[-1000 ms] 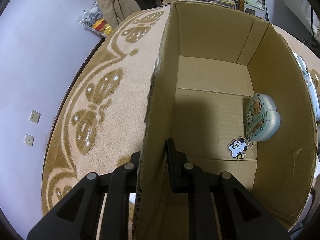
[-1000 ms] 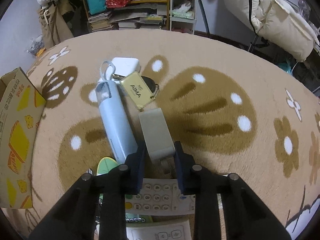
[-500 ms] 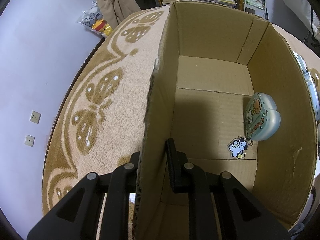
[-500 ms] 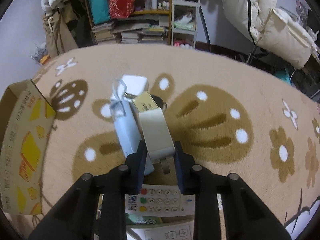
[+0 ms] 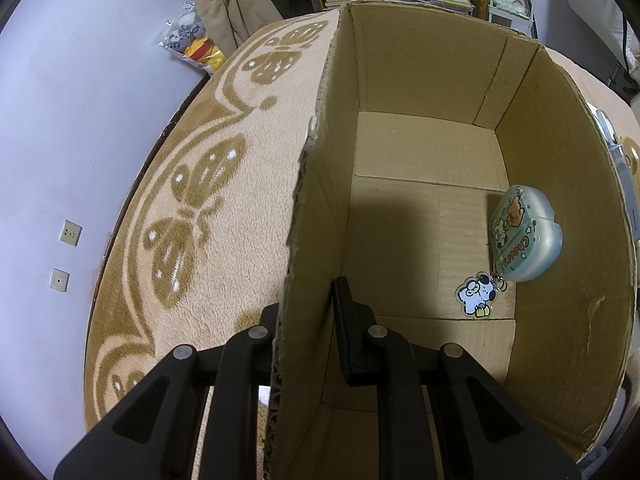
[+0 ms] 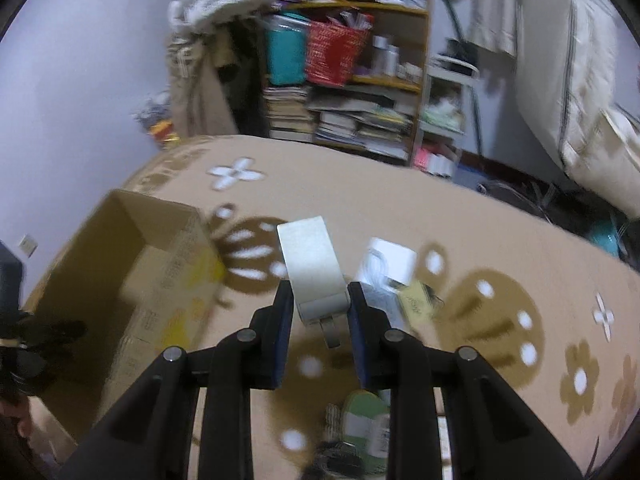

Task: Organize rigid objects
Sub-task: 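Carry the charger cube into the box and release it, then return the right tool to the pile and grasp the light blue bottle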

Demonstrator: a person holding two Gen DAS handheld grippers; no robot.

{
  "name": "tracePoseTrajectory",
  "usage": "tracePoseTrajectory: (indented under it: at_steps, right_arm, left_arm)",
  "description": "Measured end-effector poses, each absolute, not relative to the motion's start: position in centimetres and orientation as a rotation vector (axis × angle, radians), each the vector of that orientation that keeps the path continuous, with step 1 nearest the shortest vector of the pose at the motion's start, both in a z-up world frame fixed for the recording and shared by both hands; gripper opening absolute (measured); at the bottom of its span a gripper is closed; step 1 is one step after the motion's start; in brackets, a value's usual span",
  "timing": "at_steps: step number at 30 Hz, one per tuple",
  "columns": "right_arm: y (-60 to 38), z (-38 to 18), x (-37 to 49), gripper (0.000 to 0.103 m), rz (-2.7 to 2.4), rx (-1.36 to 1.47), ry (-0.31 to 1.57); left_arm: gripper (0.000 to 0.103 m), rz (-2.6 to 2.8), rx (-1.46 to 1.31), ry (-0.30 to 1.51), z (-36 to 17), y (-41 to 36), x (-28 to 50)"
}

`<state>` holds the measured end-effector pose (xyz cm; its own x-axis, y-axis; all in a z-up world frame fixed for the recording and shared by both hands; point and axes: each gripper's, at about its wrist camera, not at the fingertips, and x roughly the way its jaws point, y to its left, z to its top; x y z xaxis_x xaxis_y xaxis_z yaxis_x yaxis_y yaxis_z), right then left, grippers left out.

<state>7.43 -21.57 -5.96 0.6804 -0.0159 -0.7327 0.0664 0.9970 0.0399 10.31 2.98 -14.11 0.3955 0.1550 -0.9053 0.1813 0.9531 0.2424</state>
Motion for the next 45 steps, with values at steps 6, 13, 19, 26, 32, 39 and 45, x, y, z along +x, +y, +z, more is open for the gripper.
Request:
tracePoseTrajectory:
  at_steps: [6,13,19,26,32,39,45]
  right_arm:
    - [-16.3,-4.3,8.7,0.028,0.08,0.041,0.795]
    - [-12.5,-5.4,9.0,0.028,0.171,0.098,0.804]
    - [-11.4,-6.9,9.2,0.028,0.194,0.123,0.833]
    - [-10.6,-7.6,9.4,0.028,0.2,0.101,0.861]
    - [-10.3,-7.5,9.2,0.028,0.207,0.071,0.866]
    - [-12.2,-6.2,8.5,0.03,0.174,0.072,0.856]
    - [-14.8,-5.5,7.7,0.064,0.115,0.051,0.854]
  left_arm:
    - [0.015,-0.014,0.326,1.169,-14.1,3.0,10.3]
    - [0.015,-0.013,0.317,1.172,-14.1,3.0,10.3]
    - [0.015,-0.014,0.314,1.171,-14.1,3.0,10.3]
    - [0.015,-0.015,0.304,1.175,-14.1,3.1,10.4]
    - [0.015,-0.015,0.306,1.174,-14.1,3.1,10.5]
    - [0.015,-0.014,0.303,1.171,-14.0,3.3,10.5]
    - [0.015,-0.013,0.306,1.17,-14.0,3.3,10.5]
